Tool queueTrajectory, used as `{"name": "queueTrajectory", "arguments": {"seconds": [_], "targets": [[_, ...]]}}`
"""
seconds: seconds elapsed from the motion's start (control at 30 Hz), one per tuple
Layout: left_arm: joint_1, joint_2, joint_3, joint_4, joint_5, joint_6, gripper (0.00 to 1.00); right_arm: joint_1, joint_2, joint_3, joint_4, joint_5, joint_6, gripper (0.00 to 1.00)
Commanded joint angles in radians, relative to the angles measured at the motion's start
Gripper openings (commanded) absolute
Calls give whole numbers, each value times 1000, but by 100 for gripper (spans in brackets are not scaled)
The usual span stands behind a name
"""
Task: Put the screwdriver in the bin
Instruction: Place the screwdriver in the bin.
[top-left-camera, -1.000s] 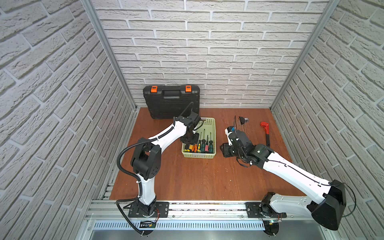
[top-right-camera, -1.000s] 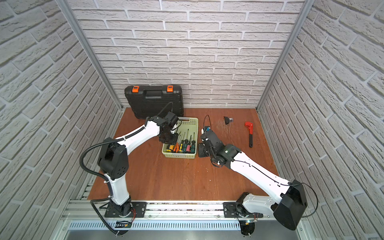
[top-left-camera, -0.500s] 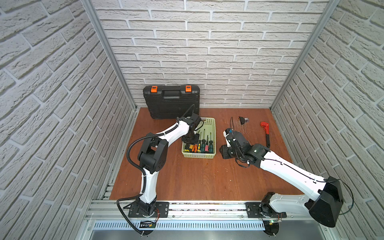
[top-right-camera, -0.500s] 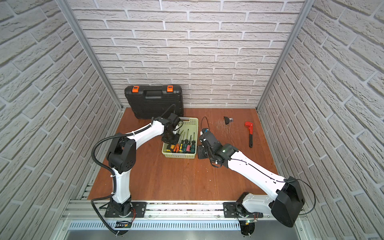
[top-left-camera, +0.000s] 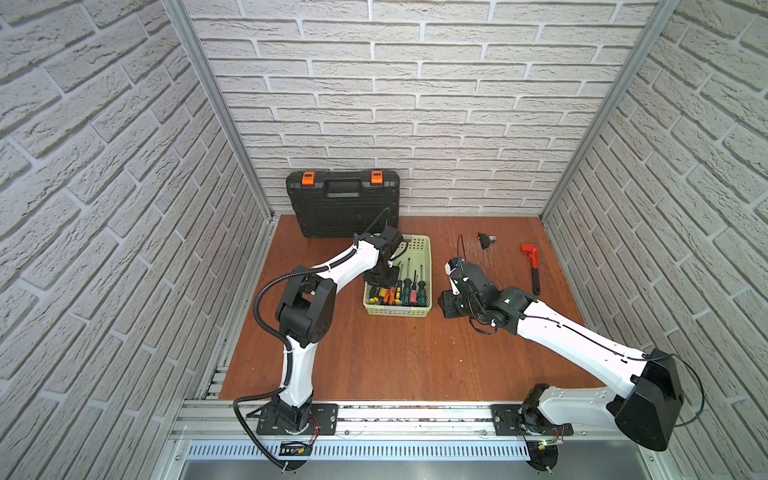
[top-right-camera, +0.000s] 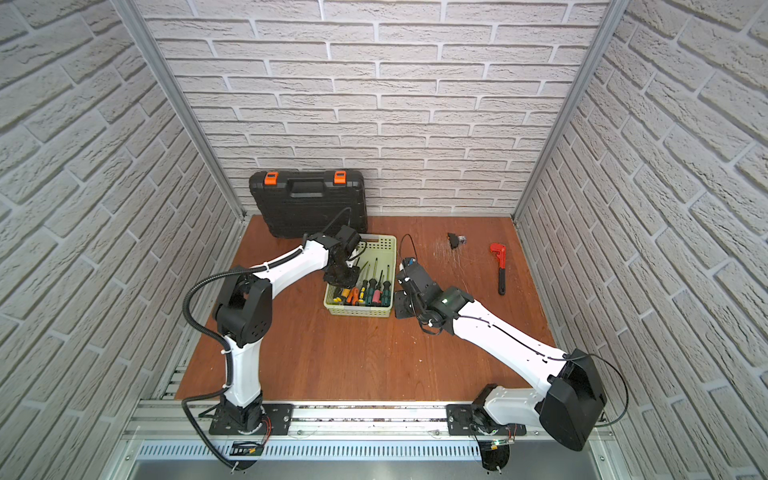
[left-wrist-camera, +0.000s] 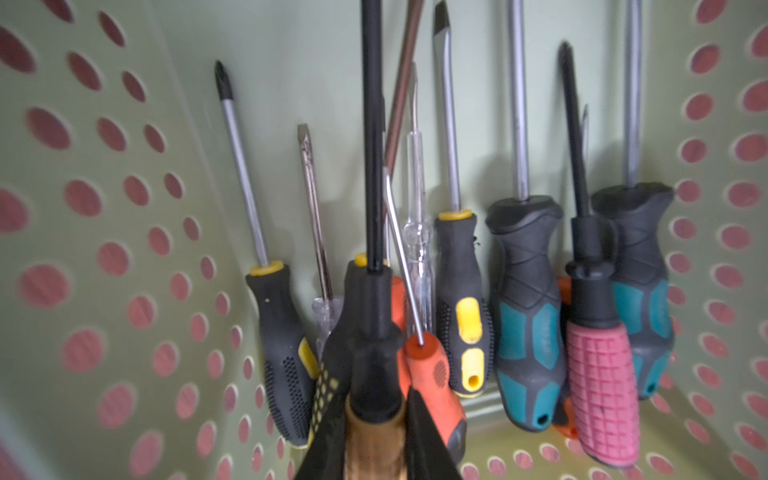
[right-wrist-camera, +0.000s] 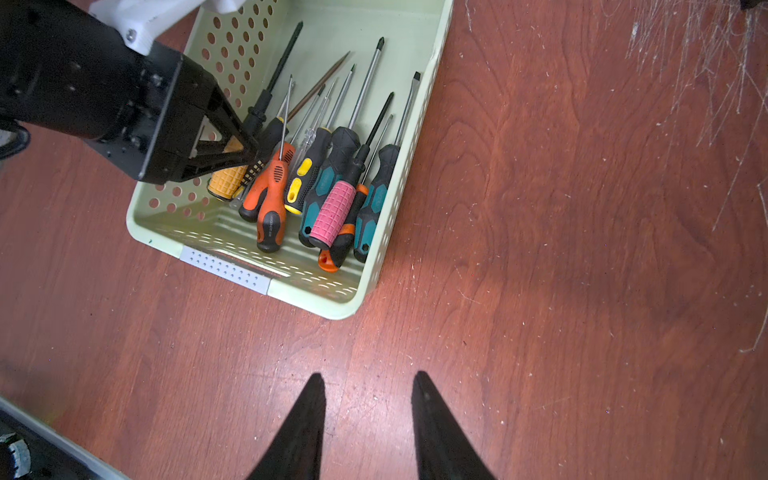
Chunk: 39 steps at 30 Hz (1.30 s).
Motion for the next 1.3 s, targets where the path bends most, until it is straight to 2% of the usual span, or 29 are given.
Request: {"name": "queueTrajectory", "arguments": {"seconds": [0.0,0.4,0.67,0.77,0.93,1.27], "targets": [[-9,-56,16,-35,2,28,16,-1,4,-13,33,4,5,37],[-46,23,39,-21,44,9,19,-1,-3,-17,32,0,13,37],[-48,71,57,-35,71,4,26,0,4,-25,42,-2,18,37],[-48,57,59,-34,70,-3,30,-1,8,-29,53,-3,21,37],[-48,21,65,-37,80,-6,44,-1,8,-27,55,-6,18,38],[-45,-176,33,-64,67,-32,51,-2,-8,1,1,31,-18,38]]}}
